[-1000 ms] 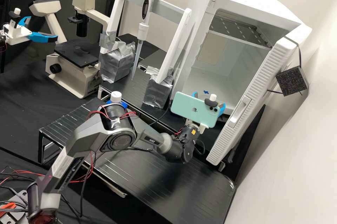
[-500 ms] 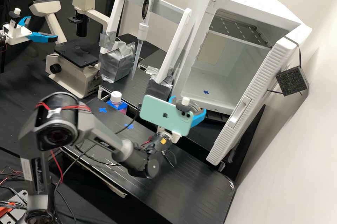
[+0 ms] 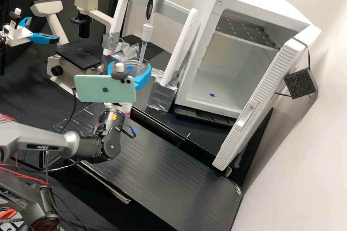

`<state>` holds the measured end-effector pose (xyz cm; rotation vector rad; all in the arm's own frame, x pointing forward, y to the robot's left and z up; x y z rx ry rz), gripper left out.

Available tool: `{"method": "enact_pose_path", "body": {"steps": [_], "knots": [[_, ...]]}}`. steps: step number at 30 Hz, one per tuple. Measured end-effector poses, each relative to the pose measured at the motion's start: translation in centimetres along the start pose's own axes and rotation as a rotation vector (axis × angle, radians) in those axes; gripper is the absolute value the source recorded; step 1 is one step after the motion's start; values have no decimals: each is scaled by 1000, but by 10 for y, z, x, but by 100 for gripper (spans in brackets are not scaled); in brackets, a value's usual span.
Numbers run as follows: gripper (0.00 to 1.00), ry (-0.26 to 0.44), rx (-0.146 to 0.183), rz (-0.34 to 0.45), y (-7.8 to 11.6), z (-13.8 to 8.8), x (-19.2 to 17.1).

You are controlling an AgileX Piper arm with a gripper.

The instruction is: Move the petri dish to the microscope

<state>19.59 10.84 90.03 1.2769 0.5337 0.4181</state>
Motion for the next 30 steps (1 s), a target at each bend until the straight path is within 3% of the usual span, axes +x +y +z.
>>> {"method": "enact_pose_path", "body": {"steps": [7, 13, 15, 23, 30], "knots": [[0, 238, 76, -84, -18, -38, 26], [0, 393, 129, -168, -30, -66, 56], [0, 413, 141, -207, -37, -75, 65], [0, 383, 150, -311, -54, -89, 93], [0, 325, 157, -326, -58, -85, 117]]}}
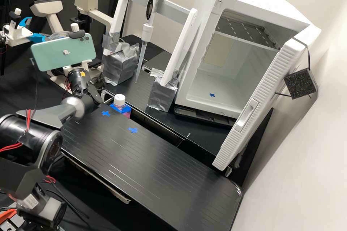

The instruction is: Move the petri dish to the microscope

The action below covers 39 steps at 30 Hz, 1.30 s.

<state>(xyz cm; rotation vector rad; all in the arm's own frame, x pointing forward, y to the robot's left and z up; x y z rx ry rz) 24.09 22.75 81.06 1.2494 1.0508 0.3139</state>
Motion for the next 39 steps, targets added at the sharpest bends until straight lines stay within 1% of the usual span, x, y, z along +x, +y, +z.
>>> {"method": "enact_pose_path", "body": {"steps": [4, 8, 11, 16, 17, 19, 22, 25, 30, 35, 39], "knots": [[0, -34, 8, -12, 2, 8, 17], [0, -52, 21, -9, 5, 15, 30], [0, -71, 23, -11, 7, 20, 39], [0, -109, 47, -16, 5, 30, 53], [0, -117, 48, -23, 4, 32, 56], [0, -141, 69, -42, -3, 38, 64], [0, -177, 86, -75, -13, 44, 72], [0, -189, 99, -116, -27, 47, 82], [0, -204, 114, -151, -39, 49, 96], [0, -225, 129, -163, -45, 48, 112], [0, -253, 123, -188, -52, 50, 127]]}}
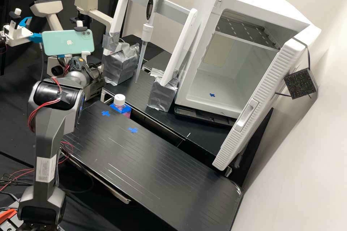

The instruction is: Move the petri dish to the microscope

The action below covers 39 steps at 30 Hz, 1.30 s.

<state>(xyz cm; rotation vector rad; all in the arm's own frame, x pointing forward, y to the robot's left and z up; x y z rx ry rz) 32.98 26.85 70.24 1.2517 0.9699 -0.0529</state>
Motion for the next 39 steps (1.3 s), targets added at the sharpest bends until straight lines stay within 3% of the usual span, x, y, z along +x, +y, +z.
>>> {"method": "enact_pose_path", "body": {"steps": [5, 10, 17, 27, 39], "knots": [[0, -40, 6, -15, -4, 4, 19], [0, -102, 49, -8, -3, 16, 38], [0, -127, 89, 21, 2, 22, 61], [0, -122, 81, 11, -6, 19, 88], [0, -172, 70, 8, -8, 25, 107]]}}
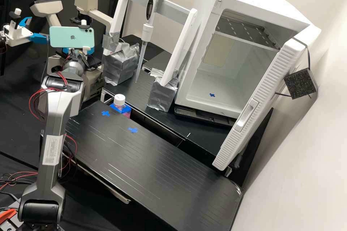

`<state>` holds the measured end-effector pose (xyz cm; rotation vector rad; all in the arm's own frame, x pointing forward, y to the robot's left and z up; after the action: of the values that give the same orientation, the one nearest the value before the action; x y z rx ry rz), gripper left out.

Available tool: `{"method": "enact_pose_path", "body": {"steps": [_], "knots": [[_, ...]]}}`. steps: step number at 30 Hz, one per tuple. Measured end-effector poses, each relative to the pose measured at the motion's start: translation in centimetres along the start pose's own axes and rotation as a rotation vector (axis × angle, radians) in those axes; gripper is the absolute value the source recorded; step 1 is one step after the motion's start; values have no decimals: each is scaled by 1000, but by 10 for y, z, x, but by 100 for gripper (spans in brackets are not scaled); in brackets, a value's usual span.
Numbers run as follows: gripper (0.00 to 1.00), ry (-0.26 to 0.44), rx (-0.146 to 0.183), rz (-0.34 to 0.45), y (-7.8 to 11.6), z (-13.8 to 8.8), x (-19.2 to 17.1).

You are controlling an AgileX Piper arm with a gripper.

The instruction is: Move the petri dish to the microscope

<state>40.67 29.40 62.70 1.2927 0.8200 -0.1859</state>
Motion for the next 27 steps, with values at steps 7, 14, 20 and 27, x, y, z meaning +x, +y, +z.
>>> {"method": "enact_pose_path", "body": {"steps": [7, 14, 20, 27], "knots": [[100, -11, 0, -5, -2, 3, 3], [100, -11, -1, -5, -3, 3, 4], [100, -16, -1, -9, -4, 4, 3], [100, -11, 3, -25, -4, 3, -15]]}}
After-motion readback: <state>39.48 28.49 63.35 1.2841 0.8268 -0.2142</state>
